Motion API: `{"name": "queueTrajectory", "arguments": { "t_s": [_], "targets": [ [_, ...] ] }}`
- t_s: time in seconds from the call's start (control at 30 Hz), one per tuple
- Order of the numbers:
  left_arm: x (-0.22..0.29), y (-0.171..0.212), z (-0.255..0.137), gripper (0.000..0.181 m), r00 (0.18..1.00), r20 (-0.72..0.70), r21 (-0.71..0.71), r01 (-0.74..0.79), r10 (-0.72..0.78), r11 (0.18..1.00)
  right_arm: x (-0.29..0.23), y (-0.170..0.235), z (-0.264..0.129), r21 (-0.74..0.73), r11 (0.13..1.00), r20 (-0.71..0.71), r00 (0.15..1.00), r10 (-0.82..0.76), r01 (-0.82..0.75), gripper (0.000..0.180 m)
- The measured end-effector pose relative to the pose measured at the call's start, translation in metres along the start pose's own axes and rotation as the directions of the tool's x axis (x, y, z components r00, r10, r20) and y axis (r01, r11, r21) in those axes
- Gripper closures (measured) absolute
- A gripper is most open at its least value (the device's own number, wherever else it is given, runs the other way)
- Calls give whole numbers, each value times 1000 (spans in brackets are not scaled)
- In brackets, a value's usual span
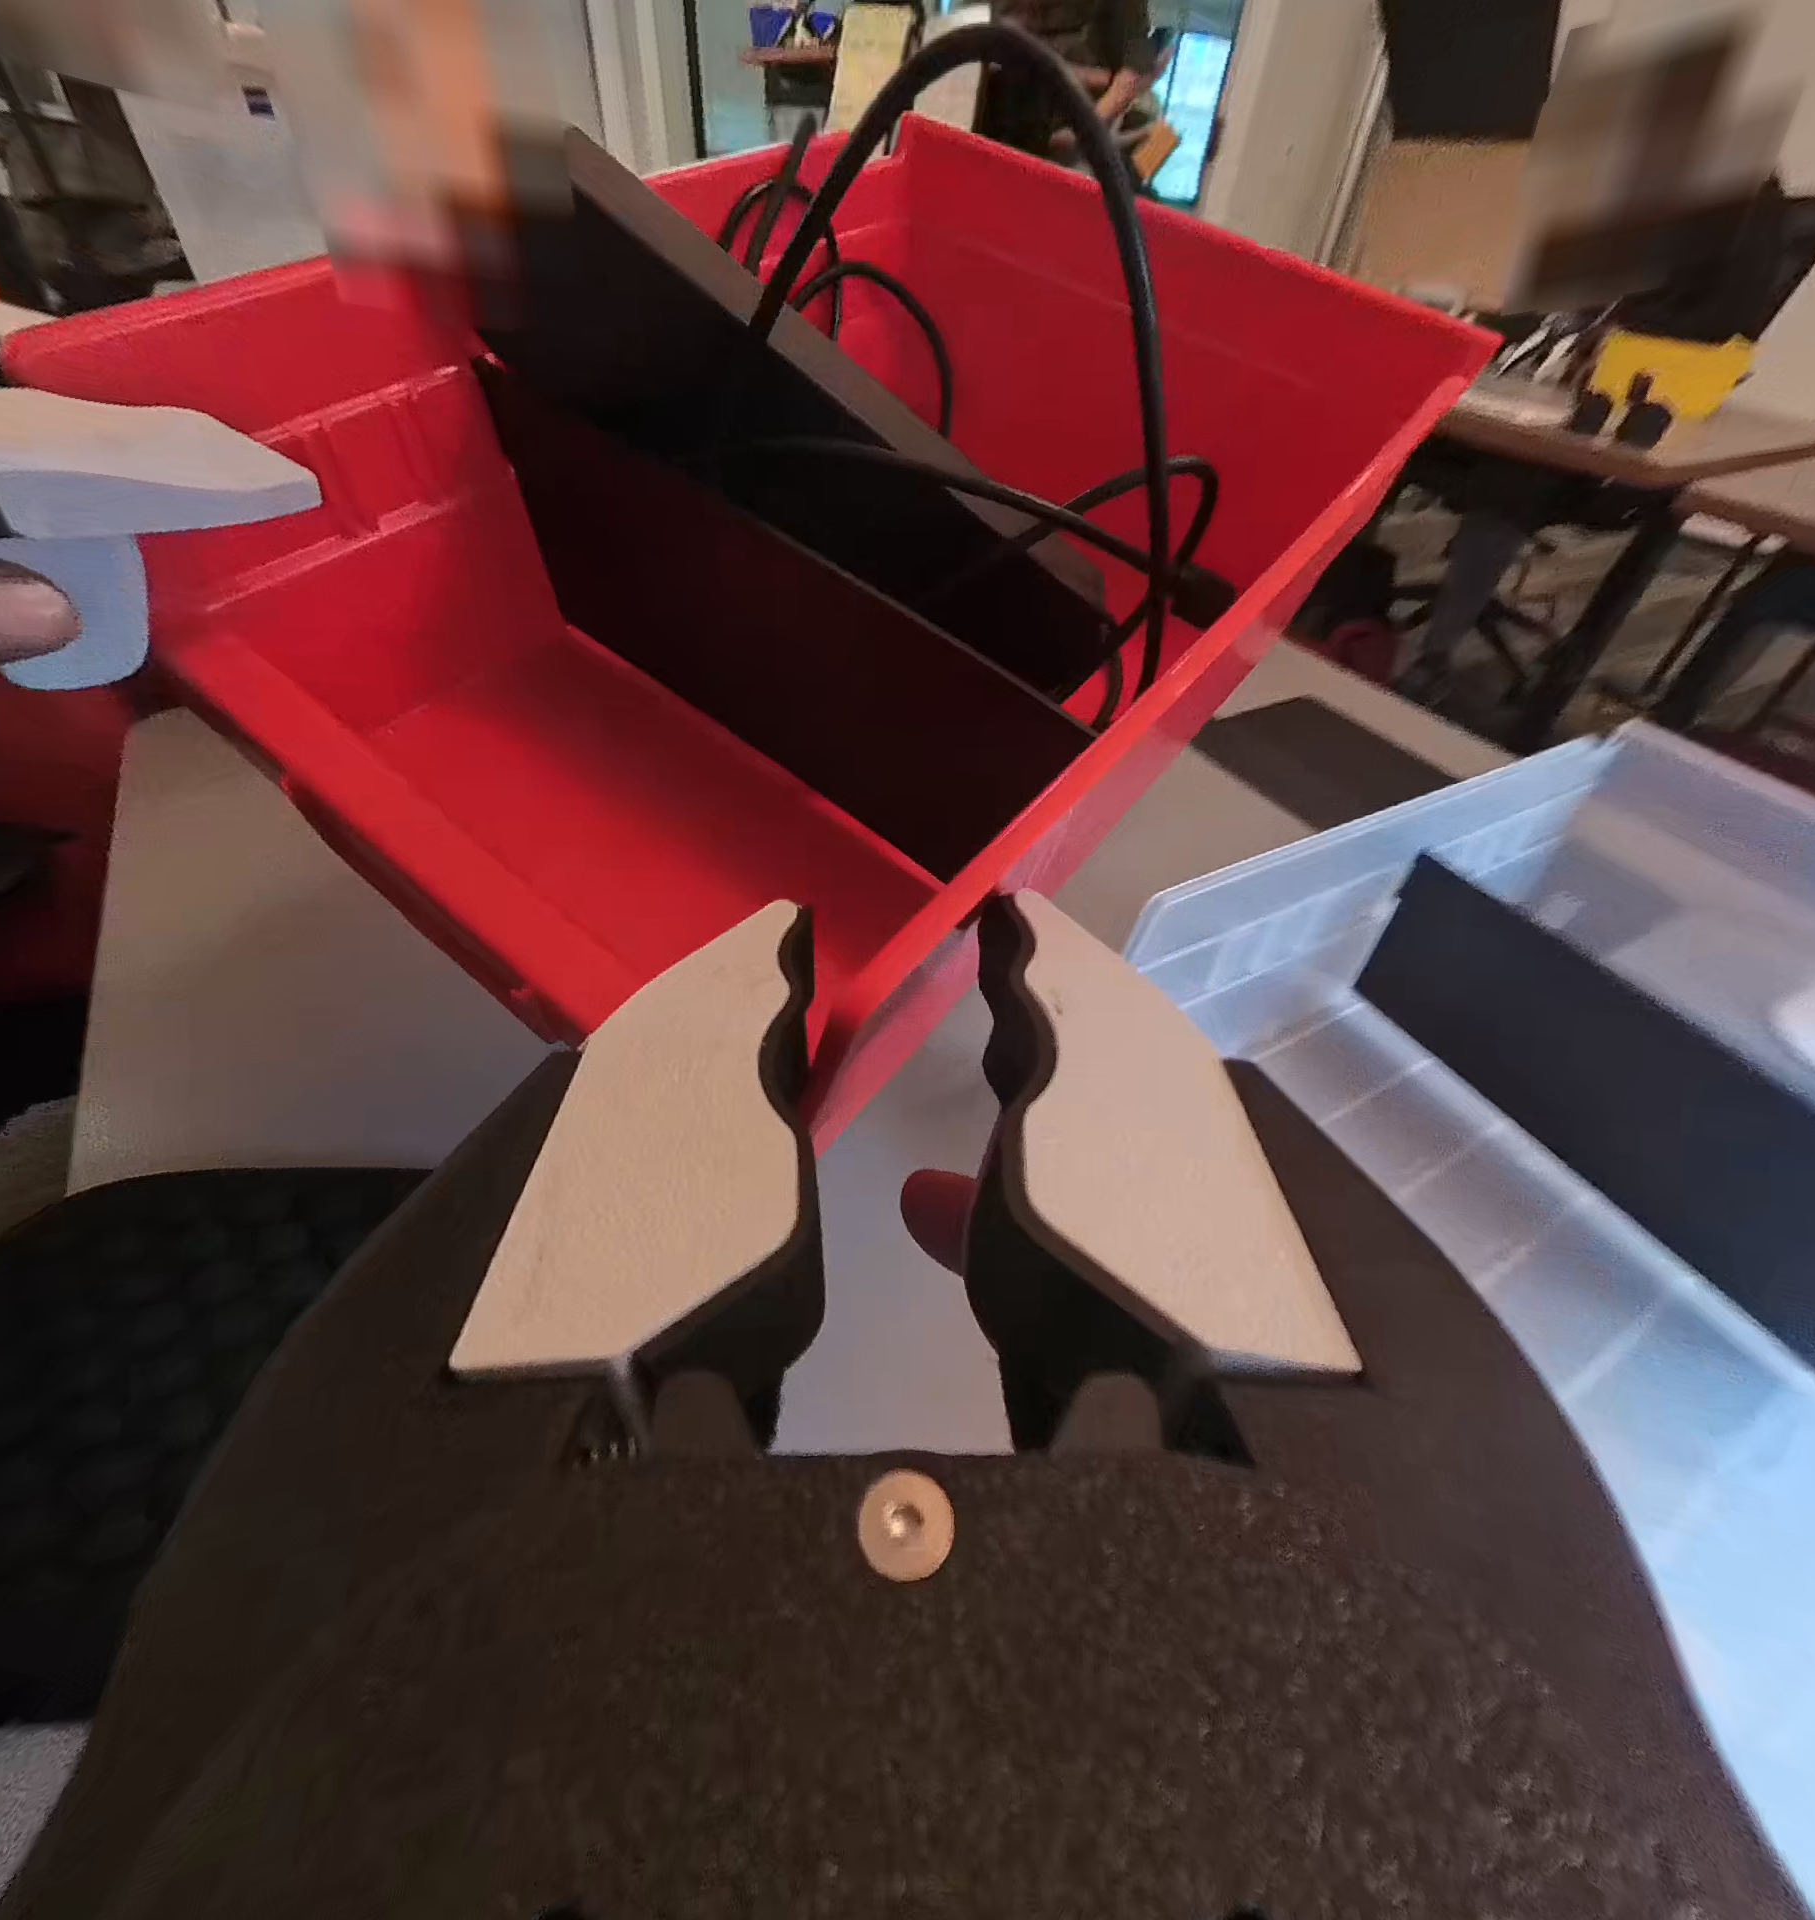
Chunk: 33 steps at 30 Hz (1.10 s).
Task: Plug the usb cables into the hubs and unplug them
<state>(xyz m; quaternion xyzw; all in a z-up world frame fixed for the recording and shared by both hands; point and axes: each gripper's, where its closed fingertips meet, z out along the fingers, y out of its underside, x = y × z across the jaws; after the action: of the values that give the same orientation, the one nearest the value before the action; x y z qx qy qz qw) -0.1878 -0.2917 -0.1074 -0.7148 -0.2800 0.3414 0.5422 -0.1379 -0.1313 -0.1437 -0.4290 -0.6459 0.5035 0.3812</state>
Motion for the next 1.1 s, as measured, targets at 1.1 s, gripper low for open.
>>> {"name": "queueTrajectory", "arguments": {
  "t_s": [1.1],
  "targets": [
    [154, 151, 88, 148, 458, -800, -184, -801, 387, 569, 152, 157, -29, -717, 450, 330, 828, -453, 532, 149]
  ]
}}
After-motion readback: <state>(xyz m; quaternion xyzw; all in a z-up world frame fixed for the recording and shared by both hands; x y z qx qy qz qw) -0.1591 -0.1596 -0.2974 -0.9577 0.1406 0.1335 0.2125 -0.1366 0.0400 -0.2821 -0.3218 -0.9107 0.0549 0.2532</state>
